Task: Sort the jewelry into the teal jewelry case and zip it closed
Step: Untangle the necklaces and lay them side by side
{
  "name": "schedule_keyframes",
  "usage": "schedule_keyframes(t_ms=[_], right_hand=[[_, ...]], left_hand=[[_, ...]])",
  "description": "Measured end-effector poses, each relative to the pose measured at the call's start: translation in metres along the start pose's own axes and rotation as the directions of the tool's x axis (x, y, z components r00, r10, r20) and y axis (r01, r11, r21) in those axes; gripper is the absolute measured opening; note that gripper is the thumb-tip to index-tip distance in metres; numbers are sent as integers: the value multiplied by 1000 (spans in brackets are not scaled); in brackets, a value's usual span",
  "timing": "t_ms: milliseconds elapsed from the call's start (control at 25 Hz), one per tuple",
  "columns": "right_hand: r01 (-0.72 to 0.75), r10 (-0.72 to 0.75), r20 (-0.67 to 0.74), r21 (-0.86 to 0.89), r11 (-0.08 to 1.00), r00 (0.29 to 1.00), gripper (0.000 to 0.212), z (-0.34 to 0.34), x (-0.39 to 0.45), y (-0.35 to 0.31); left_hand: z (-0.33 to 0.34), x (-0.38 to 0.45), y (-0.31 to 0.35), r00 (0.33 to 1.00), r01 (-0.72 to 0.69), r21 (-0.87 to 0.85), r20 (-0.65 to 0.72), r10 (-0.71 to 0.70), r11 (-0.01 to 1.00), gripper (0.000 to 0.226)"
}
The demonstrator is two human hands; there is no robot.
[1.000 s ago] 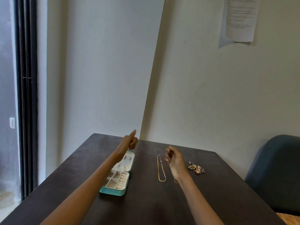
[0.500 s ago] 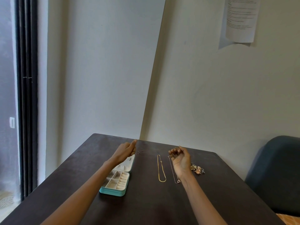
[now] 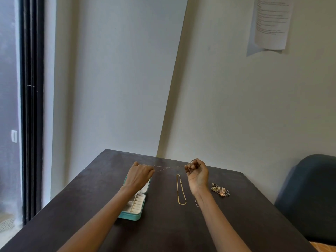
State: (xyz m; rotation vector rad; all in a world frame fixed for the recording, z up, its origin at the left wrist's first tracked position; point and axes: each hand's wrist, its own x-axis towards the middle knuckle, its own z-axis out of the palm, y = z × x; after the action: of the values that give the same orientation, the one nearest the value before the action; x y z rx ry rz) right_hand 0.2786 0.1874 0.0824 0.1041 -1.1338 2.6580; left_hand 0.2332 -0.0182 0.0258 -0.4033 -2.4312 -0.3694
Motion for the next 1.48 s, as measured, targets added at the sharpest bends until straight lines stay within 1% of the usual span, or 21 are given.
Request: schedule_keyframes(t_ms=[120, 240, 320, 360, 400, 480, 560, 640, 720, 760, 800, 840, 880, 920, 1000, 1040, 1120, 1160, 1240, 1360, 1480], right_hand=[[-8, 9, 9, -53, 999, 1000, 25, 0, -1, 0], [-10, 24, 75, -183, 983, 997, 18, 3, 0, -6], [-16, 60, 140, -298, 955, 988, 24, 11, 2, -12], [-16, 81, 174, -347, 938, 981, 27, 16, 3, -15], [-8, 96, 206, -388, 922, 974, 28, 22, 4, -18], [29, 112, 262, -480, 877, 959, 31, 35, 5, -25], [81, 126, 299, -595, 800, 946, 33, 47, 6, -30], [125, 151, 330, -683, 719, 932, 29, 58, 5, -35], [153, 185, 361, -729, 667, 914, 23, 68, 3, -38], [160, 203, 373, -743, 650, 905, 22, 72, 2, -39], [165, 221, 383, -755, 635, 897, 21, 75, 1, -39], [169, 239, 389, -766, 620, 890, 21, 78, 0, -40], [168, 256, 393, -775, 609, 883, 22, 80, 0, -40], [163, 271, 394, -780, 604, 878, 25, 81, 1, -40], [143, 294, 391, -778, 611, 872, 33, 81, 2, -38], [135, 300, 387, -779, 612, 872, 36, 81, 3, -37], [133, 294, 371, -790, 598, 881, 37, 80, 3, -36], [131, 282, 363, -788, 601, 888, 37, 79, 3, -36], [102, 249, 356, -732, 674, 901, 40, 75, 4, -36], [-16, 238, 332, -553, 833, 913, 51, 66, 9, -39], [-49, 216, 298, -481, 875, 930, 48, 57, 10, -41]], left_hand=[[1, -5, 6, 998, 64, -159, 31, -60, 985, 24], [-2, -9, 11, 975, 173, -307, 186, -119, 936, 22], [-7, -13, 15, 954, 217, -435, 284, -96, 874, 22], [-8, -15, 19, 944, 247, -533, 320, -78, 809, 21], [-9, -17, 23, 937, 289, -636, 343, -74, 715, 21], [-10, -19, 29, 915, 391, -790, 388, -109, 473, 27], [-9, -20, 31, 876, 481, -836, 472, -101, 263, 35], [-8, -21, 31, 846, 532, -842, 532, -29, 84, 35], [-9, -19, 35, 839, 541, -837, 544, -17, -86, 31], [-10, -17, 37, 842, 527, -839, 537, -49, -133, 29], [-13, -13, 39, 851, 504, -854, 516, -95, -129, 28], [-17, -7, 42, 863, 477, -874, 486, -136, -90, 27], [-23, -1, 45, 880, 445, -894, 449, -154, -57, 28], [-31, 6, 48, 896, 416, -908, 420, -146, -56, 29], [-47, 21, 52, 920, 378, -918, 387, -57, -121, 29], [-56, 28, 55, 924, 379, -916, 381, 8, -131, 28], [-68, 38, 56, 911, 410, -908, 403, 95, -86, 23], [-70, 40, 55, 904, 424, -904, 417, 97, -63, 21], [-70, 40, 51, 902, 431, -901, 429, 52, -48, 19], [-68, 33, 41, 909, 409, -902, 416, -24, -141, 21], [-71, 32, 30, 900, 383, -879, 424, -101, -284, 29]])
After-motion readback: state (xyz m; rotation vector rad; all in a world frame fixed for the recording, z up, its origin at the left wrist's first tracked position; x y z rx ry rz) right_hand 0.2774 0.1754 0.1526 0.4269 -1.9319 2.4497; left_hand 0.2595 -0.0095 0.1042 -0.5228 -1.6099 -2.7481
